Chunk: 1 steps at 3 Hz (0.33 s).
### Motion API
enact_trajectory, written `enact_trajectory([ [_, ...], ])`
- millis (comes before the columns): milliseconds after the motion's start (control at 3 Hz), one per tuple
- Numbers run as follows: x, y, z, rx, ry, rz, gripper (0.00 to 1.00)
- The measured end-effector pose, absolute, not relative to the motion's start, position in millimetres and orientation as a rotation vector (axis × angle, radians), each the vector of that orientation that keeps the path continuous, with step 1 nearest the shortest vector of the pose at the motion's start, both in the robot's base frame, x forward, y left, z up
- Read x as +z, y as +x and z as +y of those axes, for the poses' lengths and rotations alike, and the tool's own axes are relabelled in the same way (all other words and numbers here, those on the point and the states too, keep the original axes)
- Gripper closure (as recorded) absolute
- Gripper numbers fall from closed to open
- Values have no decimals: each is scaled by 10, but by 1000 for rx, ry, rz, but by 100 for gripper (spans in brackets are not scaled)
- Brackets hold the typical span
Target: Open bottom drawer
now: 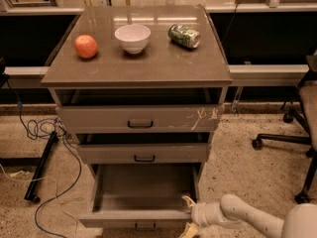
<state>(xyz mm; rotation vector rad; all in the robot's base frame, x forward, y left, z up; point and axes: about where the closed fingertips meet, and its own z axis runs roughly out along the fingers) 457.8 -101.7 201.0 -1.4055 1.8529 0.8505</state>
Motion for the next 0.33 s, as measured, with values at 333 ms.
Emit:
enact_trajectory([
  [333, 2010, 4578, -1016, 851, -1406, 1853, 0],
])
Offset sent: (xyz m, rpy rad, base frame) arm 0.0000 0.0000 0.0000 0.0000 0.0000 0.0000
